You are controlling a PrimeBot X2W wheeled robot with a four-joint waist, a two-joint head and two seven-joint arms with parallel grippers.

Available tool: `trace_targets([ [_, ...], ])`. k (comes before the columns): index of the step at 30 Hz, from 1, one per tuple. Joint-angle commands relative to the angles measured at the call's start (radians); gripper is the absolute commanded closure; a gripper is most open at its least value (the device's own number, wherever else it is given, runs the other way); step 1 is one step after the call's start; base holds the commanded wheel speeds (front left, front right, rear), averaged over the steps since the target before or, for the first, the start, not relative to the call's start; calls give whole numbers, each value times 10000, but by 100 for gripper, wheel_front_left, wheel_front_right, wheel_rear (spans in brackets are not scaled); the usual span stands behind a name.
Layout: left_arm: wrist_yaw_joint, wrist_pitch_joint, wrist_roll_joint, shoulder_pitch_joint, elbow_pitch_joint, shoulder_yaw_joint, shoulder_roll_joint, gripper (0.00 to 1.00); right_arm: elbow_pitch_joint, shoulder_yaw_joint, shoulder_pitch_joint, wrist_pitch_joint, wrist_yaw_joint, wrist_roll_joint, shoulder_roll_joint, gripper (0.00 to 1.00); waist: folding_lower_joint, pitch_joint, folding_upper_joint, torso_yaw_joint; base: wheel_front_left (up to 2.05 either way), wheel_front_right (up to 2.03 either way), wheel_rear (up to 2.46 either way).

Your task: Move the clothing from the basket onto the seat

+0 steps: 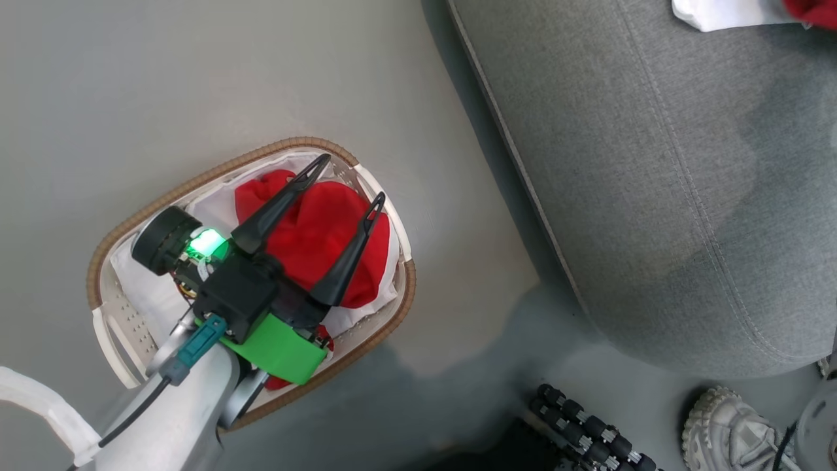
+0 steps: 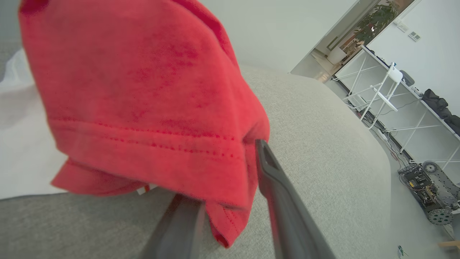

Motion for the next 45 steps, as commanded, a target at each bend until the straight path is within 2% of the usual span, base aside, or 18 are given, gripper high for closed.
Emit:
trace_targets([
  [1, 0, -8, -36, -64, 52, 4, -113, 0, 27, -60, 290, -53, -14, 116, -127, 0, -2, -462, 0, -97, 0, 0, 0],
  [8, 1, -8, -281, 324, 560, 30, -750, 0, -138, 579, 1577, -57, -14, 652, -687, 0, -2, -1719, 0, -71, 0, 0, 0],
  [13, 1, -9, -256, 655, 922, 255, -1300, 0, -770, 1431, 2635, -58, -14, 1604, -826, 0, -2, -2665, 0, 28, 0, 0, 0],
  [19, 0, -8, -151, 1103, 1290, 706, -1832, 0, -1775, 2641, 3713, -59, -14, 2401, -590, 0, -2, -3608, 0, 341, 0, 0, 0],
  [27, 1, -8, -44, 1592, 1714, 1566, -2246, 0, -3502, 4635, 4476, -60, -14, 3127, -133, 0, -2, -4508, 0, 966, 0, 0, 0],
  [31, 1, -8, 40, 1800, 1914, 2070, -2432, 0, -4176, 5064, 4889, -59, -14, 3497, 150, 0, -2, -4874, 0, 1452, 0, 0, 0],
  [36, 1, -8, 178, 2039, 2264, 2873, -2690, 0, -4344, 5617, 5382, -59, -14, 3782, 387, 0, -2, -5304, 0, 2168, 0, 0, 0],
  [45, 1, -7, 684, 2566, 2892, 4723, -2931, 0, -3908, 6257, 5711, -61, -14, 4151, 863, 0, -2, -5648, 0, 3011, 0, 0, 0],
])
